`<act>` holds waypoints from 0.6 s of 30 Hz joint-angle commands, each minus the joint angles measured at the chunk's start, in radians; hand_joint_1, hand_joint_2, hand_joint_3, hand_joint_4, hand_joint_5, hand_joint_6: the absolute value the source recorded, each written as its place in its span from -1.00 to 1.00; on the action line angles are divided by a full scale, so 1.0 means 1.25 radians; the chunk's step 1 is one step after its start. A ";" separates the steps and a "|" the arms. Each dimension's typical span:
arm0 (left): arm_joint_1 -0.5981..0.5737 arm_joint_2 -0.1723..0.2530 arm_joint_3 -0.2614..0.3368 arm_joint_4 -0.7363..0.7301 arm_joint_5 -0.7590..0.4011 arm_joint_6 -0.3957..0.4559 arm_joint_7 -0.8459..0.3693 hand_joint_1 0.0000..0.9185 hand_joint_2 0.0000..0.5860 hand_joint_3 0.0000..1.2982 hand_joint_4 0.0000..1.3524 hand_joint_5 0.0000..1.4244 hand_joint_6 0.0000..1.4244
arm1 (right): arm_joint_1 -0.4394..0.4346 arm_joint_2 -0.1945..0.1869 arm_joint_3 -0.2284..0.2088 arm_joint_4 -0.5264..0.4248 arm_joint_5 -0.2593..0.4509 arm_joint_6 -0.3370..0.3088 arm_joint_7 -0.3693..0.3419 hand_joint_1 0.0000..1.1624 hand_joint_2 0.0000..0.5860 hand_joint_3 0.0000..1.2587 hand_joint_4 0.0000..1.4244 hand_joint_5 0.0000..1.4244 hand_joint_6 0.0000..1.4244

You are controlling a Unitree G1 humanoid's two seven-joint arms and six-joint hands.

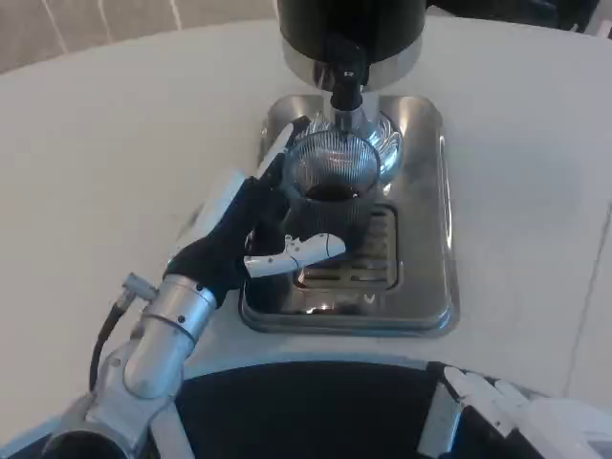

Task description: Grasp the cup under the faucet to collect the drink, then remove the cup.

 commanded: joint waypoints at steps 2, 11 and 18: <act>-0.014 -0.012 -0.014 0.002 0.018 0.026 0.016 -0.02 -0.79 -0.95 -0.98 -0.91 -0.83 | 0.007 0.059 -0.001 -0.011 0.006 0.004 -0.006 -1.00 0.95 -1.00 -1.00 -1.00 -1.00; -0.036 -0.021 -0.018 0.017 0.032 0.052 0.026 -0.06 -0.79 -0.94 -0.90 -0.88 -0.83 | 0.008 0.047 0.001 -0.011 0.003 0.037 0.000 -1.00 0.98 -1.00 -1.00 -1.00 -1.00; -0.055 -0.029 -0.042 0.025 0.053 0.109 0.047 -0.07 -0.80 -0.86 -0.78 -0.83 -0.85 | -0.003 0.035 0.019 -0.011 -0.018 0.067 0.007 -0.99 0.98 -1.00 -1.00 -1.00 -1.00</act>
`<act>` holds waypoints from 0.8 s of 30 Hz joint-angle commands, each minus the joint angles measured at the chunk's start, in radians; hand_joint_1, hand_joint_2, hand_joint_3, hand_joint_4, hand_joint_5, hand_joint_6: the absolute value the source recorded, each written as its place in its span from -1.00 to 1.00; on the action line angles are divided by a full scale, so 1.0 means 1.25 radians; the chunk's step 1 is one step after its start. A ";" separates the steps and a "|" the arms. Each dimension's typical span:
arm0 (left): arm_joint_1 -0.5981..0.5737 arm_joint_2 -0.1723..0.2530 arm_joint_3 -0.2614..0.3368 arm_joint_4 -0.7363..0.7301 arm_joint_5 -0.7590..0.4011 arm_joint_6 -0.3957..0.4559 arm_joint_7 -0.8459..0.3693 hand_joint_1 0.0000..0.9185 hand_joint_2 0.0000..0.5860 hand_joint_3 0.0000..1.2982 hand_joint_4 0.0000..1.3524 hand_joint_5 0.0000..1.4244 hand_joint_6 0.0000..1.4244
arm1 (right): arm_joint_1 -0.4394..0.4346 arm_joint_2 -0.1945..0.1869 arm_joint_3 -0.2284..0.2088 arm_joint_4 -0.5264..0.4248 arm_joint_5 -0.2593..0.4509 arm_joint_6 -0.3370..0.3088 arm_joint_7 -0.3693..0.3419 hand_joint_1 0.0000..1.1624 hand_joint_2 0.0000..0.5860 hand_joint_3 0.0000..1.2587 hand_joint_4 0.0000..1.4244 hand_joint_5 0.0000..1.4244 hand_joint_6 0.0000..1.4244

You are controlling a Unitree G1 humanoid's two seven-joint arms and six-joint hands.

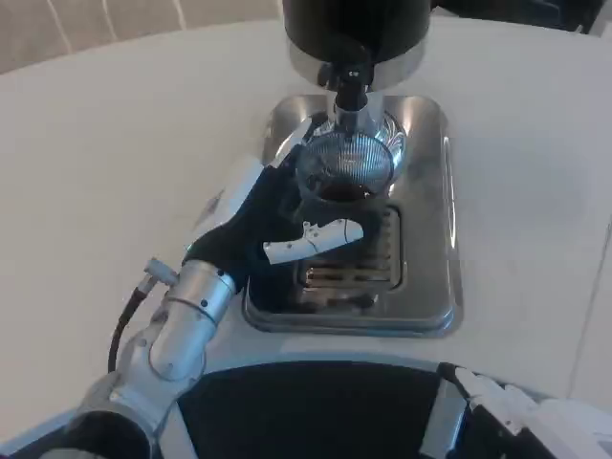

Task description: Grasp the cup under the faucet to collect the drink, then remove the cup.

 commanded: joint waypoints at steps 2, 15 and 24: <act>-0.012 -0.006 -0.025 0.014 0.030 0.054 0.019 -0.07 -0.80 -0.85 -0.76 -0.80 -0.85 | -0.009 0.035 0.016 -0.011 -0.021 0.023 0.008 -0.99 0.99 -1.00 -1.00 -1.00 -1.00; -0.011 -0.040 -0.029 0.005 0.032 0.103 0.107 0.07 -0.63 -0.37 -0.32 -0.49 -0.83 | -0.006 0.032 0.050 -0.011 -0.055 0.049 0.014 -0.91 0.93 -1.00 -1.00 -1.00 -1.00; 0.015 -0.059 -0.021 -0.022 0.028 0.093 0.176 0.13 -0.59 0.19 0.16 -0.14 -0.74 | -0.010 0.016 0.040 -0.011 -0.056 0.063 0.020 -0.83 0.91 -1.00 -1.00 -1.00 -1.00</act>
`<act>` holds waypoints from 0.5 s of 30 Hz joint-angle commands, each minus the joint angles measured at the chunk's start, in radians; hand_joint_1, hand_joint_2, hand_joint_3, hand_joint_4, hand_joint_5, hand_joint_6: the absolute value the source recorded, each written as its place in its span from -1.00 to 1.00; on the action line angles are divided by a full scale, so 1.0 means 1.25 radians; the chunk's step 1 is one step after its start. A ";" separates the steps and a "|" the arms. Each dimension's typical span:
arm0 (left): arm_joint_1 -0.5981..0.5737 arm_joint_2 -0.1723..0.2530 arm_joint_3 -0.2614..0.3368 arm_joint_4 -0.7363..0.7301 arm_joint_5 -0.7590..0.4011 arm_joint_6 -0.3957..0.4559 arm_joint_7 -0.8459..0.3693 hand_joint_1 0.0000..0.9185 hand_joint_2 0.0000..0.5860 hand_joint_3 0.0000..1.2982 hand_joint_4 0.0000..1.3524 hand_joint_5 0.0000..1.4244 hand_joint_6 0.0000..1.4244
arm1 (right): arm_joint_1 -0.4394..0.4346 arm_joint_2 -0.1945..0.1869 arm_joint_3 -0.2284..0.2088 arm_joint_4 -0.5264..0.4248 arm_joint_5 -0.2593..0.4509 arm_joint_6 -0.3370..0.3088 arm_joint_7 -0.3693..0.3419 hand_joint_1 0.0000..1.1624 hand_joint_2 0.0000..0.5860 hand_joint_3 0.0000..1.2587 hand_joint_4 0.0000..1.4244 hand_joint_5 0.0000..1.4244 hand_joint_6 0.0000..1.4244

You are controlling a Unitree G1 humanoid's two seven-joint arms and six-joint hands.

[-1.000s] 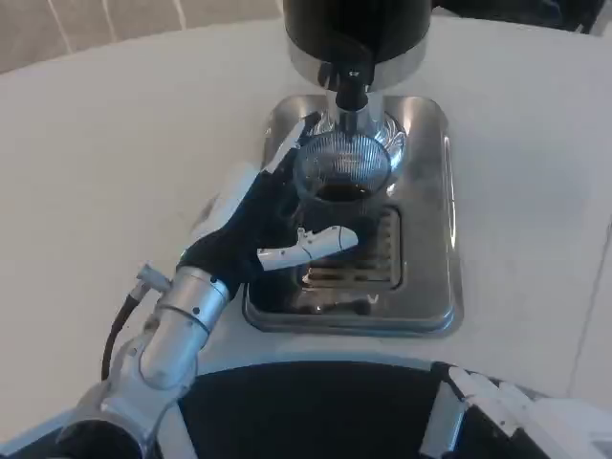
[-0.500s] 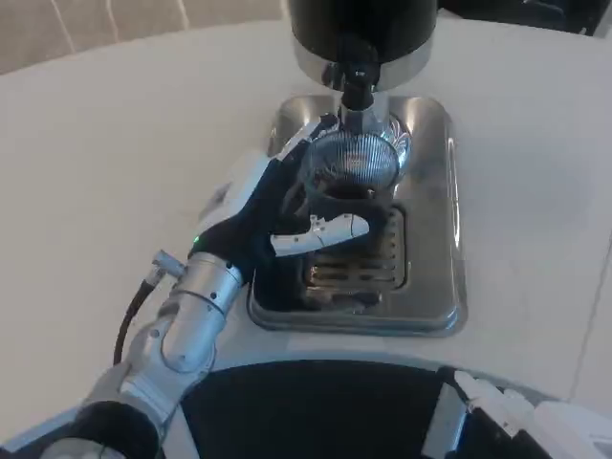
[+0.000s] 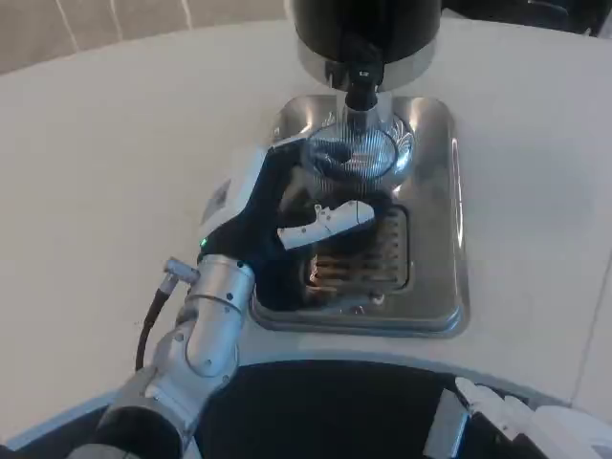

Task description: Grasp the cup under the faucet to collect the drink, then remove the cup.

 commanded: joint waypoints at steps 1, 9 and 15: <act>0.033 -0.005 0.001 -0.015 0.005 0.002 0.031 0.13 -0.60 0.27 0.23 -0.07 -0.71 | -0.006 0.016 -0.002 -0.011 -0.002 0.012 0.009 -0.82 0.91 -1.00 -1.00 -1.00 -1.00; 0.080 0.020 0.010 -0.064 0.009 -0.034 0.088 0.19 -0.66 0.47 0.63 0.51 -0.37 | -0.022 0.007 0.000 -0.011 -0.002 0.024 0.010 -0.81 0.91 -1.00 -1.00 -1.00 -1.00; 0.118 0.058 0.022 -0.099 0.001 -0.083 0.081 0.24 -0.72 0.50 0.72 0.83 0.38 | -0.044 -0.005 0.009 -0.011 -0.007 0.042 0.015 -0.80 0.91 -1.00 -1.00 -1.00 -1.00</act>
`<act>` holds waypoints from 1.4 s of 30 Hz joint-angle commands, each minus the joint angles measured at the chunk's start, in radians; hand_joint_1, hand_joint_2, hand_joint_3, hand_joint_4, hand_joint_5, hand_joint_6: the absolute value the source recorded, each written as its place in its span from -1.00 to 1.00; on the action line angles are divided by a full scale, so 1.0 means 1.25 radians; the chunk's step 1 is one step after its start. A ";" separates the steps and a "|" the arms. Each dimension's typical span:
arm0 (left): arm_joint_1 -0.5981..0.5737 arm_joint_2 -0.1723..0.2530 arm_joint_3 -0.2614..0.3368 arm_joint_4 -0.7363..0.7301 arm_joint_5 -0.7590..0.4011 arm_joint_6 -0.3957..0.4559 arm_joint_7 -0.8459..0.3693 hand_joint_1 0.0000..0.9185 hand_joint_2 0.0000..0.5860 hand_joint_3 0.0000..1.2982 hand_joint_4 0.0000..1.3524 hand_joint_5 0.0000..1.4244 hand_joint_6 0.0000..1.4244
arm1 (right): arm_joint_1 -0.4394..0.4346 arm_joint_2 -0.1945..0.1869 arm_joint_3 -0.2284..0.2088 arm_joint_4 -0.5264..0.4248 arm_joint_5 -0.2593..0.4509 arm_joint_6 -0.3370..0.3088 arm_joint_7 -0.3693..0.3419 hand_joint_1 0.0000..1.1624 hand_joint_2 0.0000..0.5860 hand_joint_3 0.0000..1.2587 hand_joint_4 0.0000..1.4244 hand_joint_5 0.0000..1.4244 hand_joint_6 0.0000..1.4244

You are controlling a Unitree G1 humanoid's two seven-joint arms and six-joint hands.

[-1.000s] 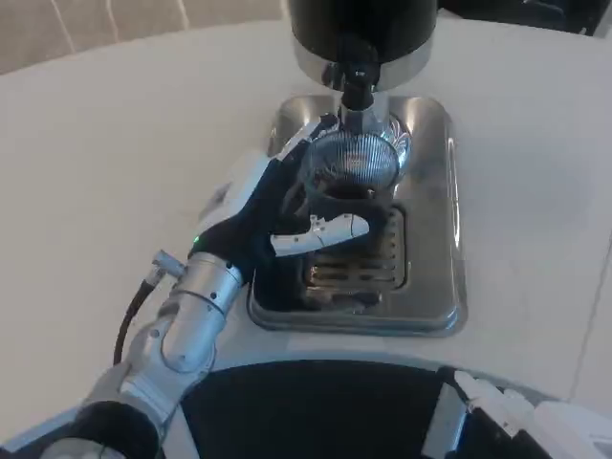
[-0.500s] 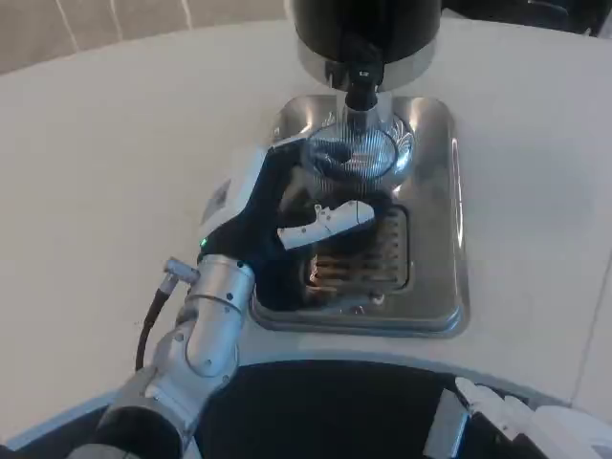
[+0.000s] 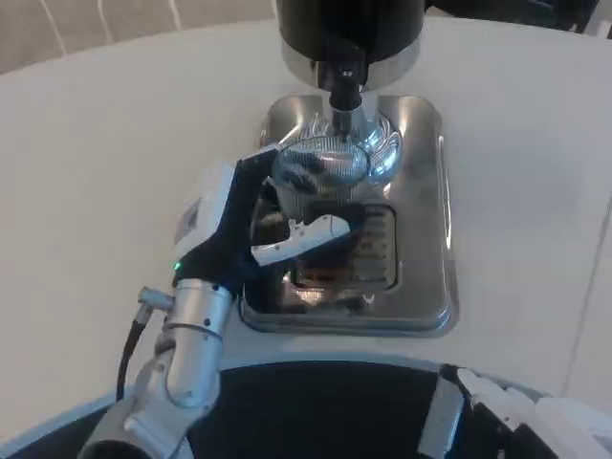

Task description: Grasp the cup under the faucet to collect the drink, then remove the cup.

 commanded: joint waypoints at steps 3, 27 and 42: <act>0.065 0.057 0.034 -0.063 -0.015 -0.078 -0.003 0.26 -0.74 0.50 0.72 0.87 0.54 | -0.028 0.006 0.019 -0.011 -0.014 0.023 0.009 -0.79 0.91 -1.00 -1.00 -1.00 -1.00; 0.303 0.184 0.180 -0.305 -0.175 -0.208 -0.249 0.32 -0.86 0.48 0.73 0.93 0.89 | -0.222 -0.072 0.032 -0.011 -0.065 0.082 0.036 -0.87 0.86 -1.00 -1.00 -1.00 -1.00; 0.460 0.182 0.246 -0.491 -0.247 -0.206 -0.357 0.34 -0.94 0.47 0.72 0.91 0.92 | -0.270 -0.107 0.134 -0.011 -0.122 0.092 0.029 -0.86 0.88 -1.00 -1.00 -1.00 -1.00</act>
